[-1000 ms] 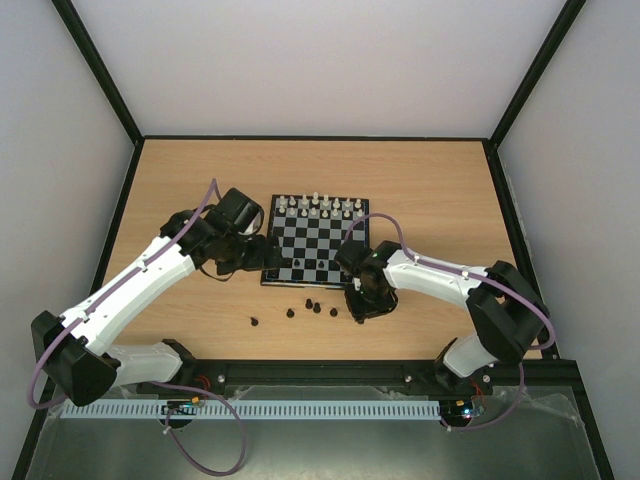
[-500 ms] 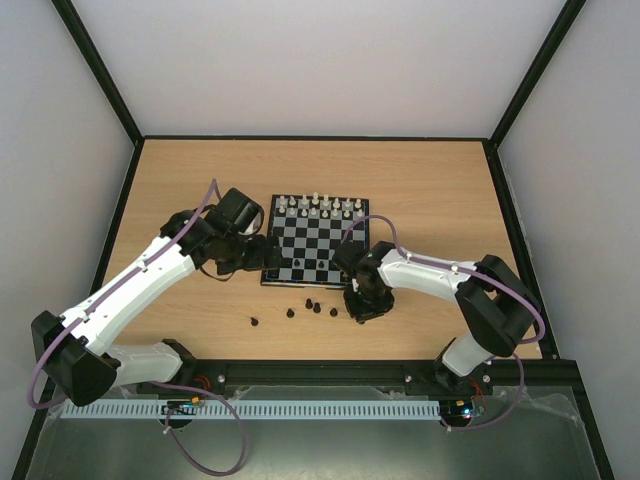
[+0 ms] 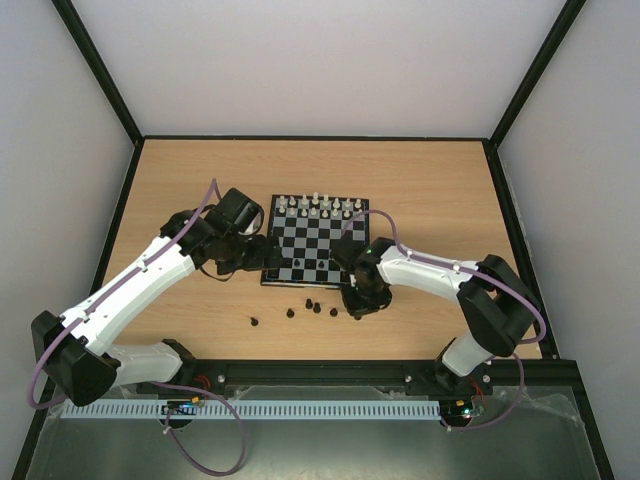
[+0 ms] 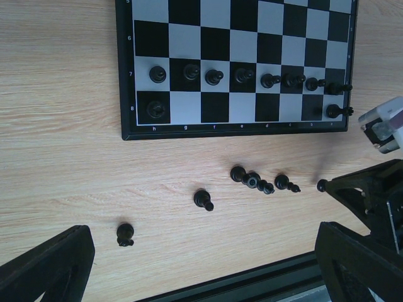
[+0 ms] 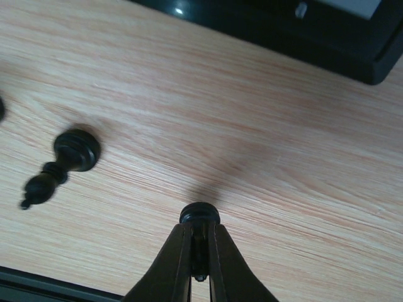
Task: Set up the chess pieces on the board
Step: Place the chess piece on the chessboard.
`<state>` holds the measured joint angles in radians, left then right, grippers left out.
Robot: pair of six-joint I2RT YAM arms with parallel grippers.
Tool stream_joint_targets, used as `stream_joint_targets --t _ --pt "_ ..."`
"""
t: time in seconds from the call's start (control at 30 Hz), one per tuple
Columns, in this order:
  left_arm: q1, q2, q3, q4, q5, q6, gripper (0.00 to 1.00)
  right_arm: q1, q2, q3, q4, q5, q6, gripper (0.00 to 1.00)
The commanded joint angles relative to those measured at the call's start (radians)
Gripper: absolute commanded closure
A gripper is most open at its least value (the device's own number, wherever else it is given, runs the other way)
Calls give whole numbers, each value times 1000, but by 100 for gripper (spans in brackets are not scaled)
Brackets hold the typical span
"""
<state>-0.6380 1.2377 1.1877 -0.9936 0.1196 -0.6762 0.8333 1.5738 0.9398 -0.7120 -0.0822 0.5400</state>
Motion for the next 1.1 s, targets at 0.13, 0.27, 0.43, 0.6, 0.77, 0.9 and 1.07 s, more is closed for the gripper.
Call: stream_joint_targets --t 0.13,0.27,0.43,0.6,0.77,0.9,1.07 --pt "9 0 -4 -14 3 10 1 7 26 192 -147 29 40 99" --pt "8 2 -7 -10 5 10 1 7 87 310 -217 69 44 99" --pt "9 -2 -8 -10 6 11 1 6 184 426 -295 121 49 99" --pt "14 -5 -10 -16 5 16 1 0 255 483 -318 136 44 99" --pt "19 -3 -8 -17 5 20 1 -29 305 530 -330 151 25 99" --pt "21 0 -6 -16 8 24 1 -63 326 548 -329 154 3 99" --pt "21 7 -6 -16 8 28 1 -98 344 555 -325 150 -17 99"
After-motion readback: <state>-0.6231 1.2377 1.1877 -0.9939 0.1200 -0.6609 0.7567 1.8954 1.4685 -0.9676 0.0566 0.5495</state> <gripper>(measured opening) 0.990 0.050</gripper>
